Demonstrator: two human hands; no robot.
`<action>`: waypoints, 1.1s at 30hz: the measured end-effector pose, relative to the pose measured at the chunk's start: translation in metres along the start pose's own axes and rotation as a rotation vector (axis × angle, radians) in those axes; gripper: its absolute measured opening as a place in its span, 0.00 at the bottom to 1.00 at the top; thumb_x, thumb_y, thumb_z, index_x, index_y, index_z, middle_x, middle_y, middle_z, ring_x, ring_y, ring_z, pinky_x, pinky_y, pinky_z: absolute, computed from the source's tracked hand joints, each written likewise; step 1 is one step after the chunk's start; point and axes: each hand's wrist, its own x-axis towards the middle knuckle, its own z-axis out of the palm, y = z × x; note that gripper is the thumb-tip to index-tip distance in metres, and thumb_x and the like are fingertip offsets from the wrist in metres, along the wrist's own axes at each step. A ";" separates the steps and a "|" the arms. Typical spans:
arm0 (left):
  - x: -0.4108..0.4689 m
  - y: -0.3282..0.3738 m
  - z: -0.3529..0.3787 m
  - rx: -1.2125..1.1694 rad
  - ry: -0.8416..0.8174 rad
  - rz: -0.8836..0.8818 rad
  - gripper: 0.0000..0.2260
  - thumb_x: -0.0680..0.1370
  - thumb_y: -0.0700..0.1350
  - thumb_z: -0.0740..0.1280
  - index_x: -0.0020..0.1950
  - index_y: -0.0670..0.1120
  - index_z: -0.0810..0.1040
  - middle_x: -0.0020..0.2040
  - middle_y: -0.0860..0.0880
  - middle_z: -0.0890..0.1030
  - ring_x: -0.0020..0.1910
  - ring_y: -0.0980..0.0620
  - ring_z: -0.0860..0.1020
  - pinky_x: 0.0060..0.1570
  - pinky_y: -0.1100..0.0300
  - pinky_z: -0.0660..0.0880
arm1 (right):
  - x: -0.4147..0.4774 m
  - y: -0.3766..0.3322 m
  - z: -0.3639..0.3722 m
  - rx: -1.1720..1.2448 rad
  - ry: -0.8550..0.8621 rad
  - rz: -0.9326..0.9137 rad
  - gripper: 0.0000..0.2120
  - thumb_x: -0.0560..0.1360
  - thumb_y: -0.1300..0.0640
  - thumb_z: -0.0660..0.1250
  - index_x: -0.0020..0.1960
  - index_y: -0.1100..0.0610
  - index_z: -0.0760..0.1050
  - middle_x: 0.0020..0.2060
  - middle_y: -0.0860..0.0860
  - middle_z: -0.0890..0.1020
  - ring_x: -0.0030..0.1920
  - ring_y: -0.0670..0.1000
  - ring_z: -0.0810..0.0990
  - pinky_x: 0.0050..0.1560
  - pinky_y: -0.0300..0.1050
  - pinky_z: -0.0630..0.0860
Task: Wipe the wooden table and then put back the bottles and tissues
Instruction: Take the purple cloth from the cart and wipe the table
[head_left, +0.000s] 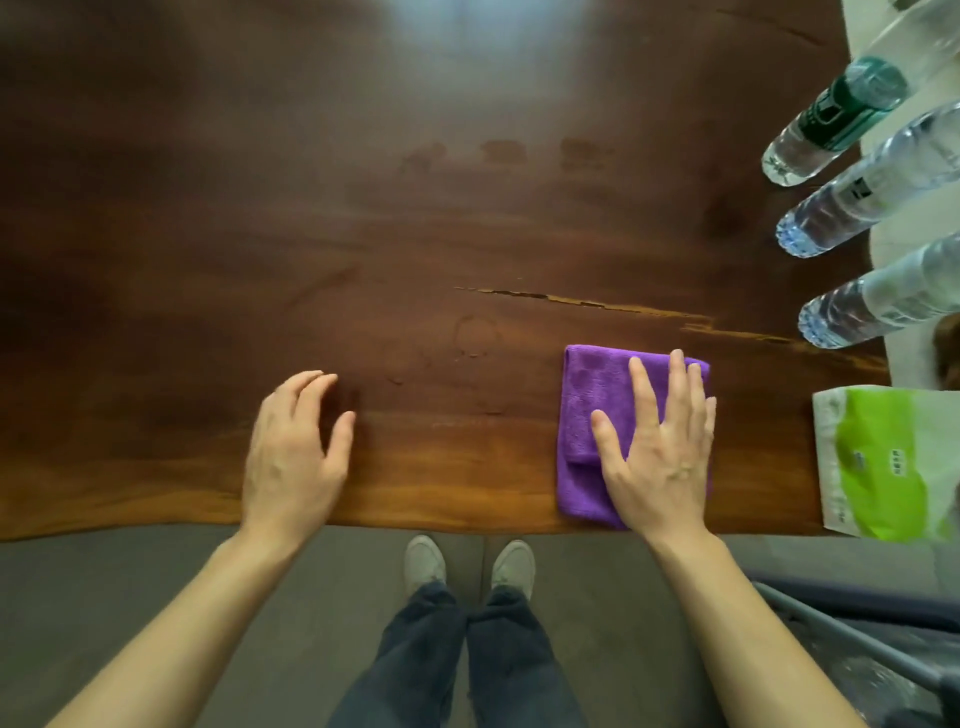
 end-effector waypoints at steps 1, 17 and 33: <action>-0.005 -0.020 -0.006 0.052 -0.010 -0.035 0.20 0.79 0.46 0.67 0.70 0.41 0.73 0.69 0.42 0.73 0.69 0.43 0.70 0.69 0.49 0.66 | -0.004 -0.006 0.006 -0.023 -0.027 0.004 0.33 0.80 0.38 0.54 0.80 0.51 0.58 0.81 0.58 0.53 0.81 0.60 0.49 0.79 0.63 0.47; -0.031 -0.084 -0.011 0.142 -0.183 -0.025 0.27 0.80 0.56 0.63 0.78 0.47 0.66 0.81 0.45 0.59 0.80 0.46 0.55 0.75 0.45 0.60 | 0.002 -0.156 0.058 -0.064 -0.058 -0.094 0.32 0.80 0.34 0.51 0.80 0.46 0.59 0.82 0.55 0.55 0.81 0.62 0.51 0.78 0.65 0.50; -0.032 -0.087 -0.008 0.101 -0.175 -0.013 0.30 0.79 0.60 0.58 0.79 0.49 0.64 0.81 0.47 0.58 0.81 0.49 0.51 0.76 0.47 0.57 | 0.002 -0.211 0.082 -0.090 -0.050 -0.418 0.27 0.82 0.44 0.54 0.80 0.48 0.61 0.81 0.56 0.58 0.82 0.59 0.51 0.78 0.65 0.51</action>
